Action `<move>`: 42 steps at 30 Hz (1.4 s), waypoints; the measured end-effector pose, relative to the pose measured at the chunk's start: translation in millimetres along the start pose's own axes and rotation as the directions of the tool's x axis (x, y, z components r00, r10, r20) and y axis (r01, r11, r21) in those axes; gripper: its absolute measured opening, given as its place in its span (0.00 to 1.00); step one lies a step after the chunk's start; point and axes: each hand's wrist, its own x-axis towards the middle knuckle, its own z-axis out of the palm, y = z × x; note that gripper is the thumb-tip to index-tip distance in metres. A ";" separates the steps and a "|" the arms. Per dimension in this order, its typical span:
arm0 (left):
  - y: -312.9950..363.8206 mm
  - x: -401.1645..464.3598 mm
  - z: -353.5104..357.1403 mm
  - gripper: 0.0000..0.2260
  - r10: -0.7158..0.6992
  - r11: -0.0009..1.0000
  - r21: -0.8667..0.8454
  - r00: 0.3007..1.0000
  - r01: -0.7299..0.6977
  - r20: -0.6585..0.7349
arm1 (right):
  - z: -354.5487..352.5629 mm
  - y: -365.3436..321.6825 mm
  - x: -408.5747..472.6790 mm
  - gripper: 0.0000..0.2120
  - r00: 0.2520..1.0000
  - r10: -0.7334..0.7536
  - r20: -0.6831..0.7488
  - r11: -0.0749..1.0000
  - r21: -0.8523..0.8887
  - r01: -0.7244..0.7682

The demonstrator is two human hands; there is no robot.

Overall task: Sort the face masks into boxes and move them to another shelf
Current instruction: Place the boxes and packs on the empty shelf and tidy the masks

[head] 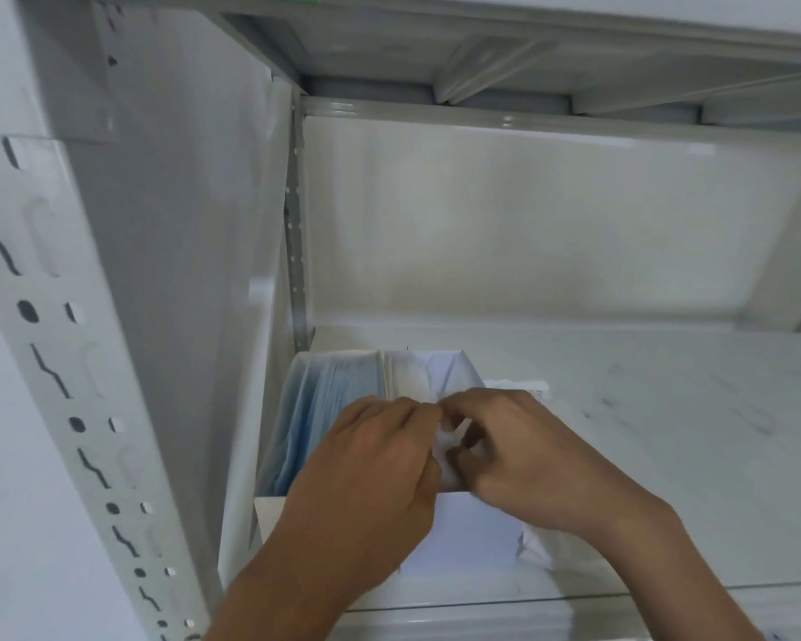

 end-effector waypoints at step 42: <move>5.7 -5.3 -10.2 0.18 -0.098 0.995 -0.008 0.990 0.099 0.102 | 17.7 5.3 -24.4 0.25 0.992 -0.047 -0.113 0.973 -0.230 0.020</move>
